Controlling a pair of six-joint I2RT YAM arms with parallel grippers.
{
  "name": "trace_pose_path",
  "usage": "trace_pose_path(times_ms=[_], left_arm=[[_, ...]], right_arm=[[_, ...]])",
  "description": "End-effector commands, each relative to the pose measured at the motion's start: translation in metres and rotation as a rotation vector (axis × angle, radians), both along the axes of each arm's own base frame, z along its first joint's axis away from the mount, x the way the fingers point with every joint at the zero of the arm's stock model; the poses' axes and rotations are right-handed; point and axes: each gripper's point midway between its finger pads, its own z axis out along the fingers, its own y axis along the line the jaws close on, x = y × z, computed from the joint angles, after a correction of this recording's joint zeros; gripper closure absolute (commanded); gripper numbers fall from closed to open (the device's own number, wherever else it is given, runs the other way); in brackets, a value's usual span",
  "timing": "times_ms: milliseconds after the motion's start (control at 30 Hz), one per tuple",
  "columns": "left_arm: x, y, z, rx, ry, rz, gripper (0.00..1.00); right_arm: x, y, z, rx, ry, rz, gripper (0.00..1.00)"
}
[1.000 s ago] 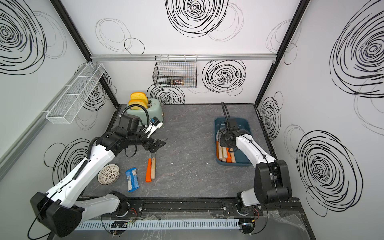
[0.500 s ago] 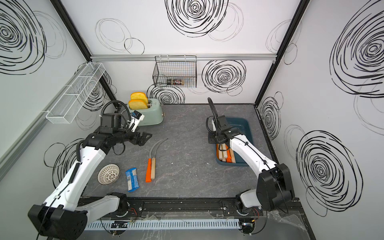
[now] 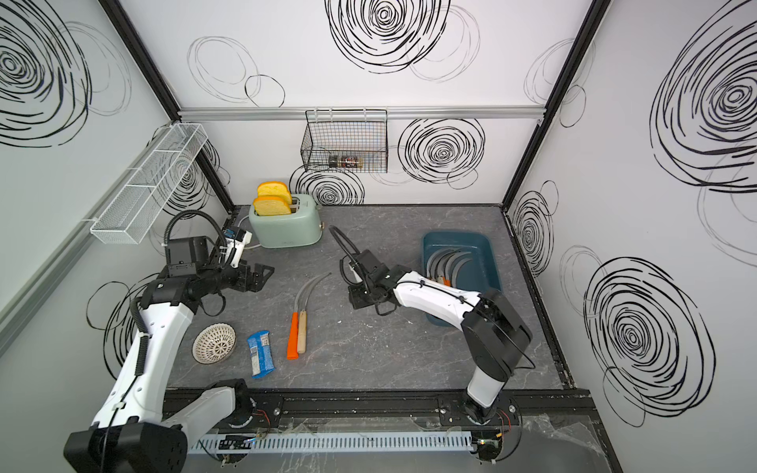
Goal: Put small sickles into storage boxes
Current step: Pick up the sickle at the center of the board.
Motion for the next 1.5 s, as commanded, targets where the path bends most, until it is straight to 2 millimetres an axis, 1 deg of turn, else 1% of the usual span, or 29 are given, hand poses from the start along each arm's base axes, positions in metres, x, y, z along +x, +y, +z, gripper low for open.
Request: trace_pose_path(times_ms=[0, 67, 233, 333, 433, 533, 733, 867, 1033, 1200, 1467], left_arm=[[-0.005, 0.007, 0.003, -0.025, -0.019, -0.006, 0.04], [-0.007, 0.015, 0.007, -0.02, -0.033, 0.009, 0.04], [-0.014, 0.024, 0.014, -0.01, -0.064, 0.035, 0.04], [-0.018, 0.026, 0.016, -0.023, -0.069, 0.037, 0.04], [-0.02, 0.026, 0.019, -0.027, -0.081, 0.035, 0.04], [-0.023, 0.028, 0.024, -0.022, -0.098, 0.039, 0.04], [-0.025, 0.029, 0.032, -0.029, -0.116, 0.032, 0.04], [-0.026, 0.03, 0.037, -0.035, -0.139, 0.029, 0.04], [-0.03, 0.031, 0.037, -0.025, -0.144, 0.027, 0.04], [-0.035, 0.031, 0.035, -0.008, -0.142, 0.019, 0.04], [-0.037, 0.031, 0.04, -0.016, -0.152, 0.014, 0.04]], right_arm=[[-0.013, 0.043, 0.009, 0.056, 0.005, 0.053, 0.59], [-0.023, 0.06, 0.005, 0.048, 0.007, 0.086, 0.59], [-0.041, 0.09, -0.003, 0.061, 0.017, 0.149, 0.57], [-0.051, 0.105, -0.013, 0.045, 0.035, 0.182, 0.55], [-0.059, 0.117, -0.018, 0.035, 0.034, 0.213, 0.55], [-0.063, 0.125, -0.021, 0.031, 0.034, 0.226, 0.55], [-0.068, 0.136, -0.027, 0.021, 0.038, 0.251, 0.54], [-0.069, 0.137, -0.037, -0.024, 0.035, 0.251, 0.54], [-0.066, 0.136, -0.047, -0.068, 0.029, 0.254, 0.54], [-0.063, 0.135, -0.048, -0.091, 0.016, 0.255, 0.54], [-0.067, 0.14, -0.049, -0.089, 0.016, 0.267, 0.54]])
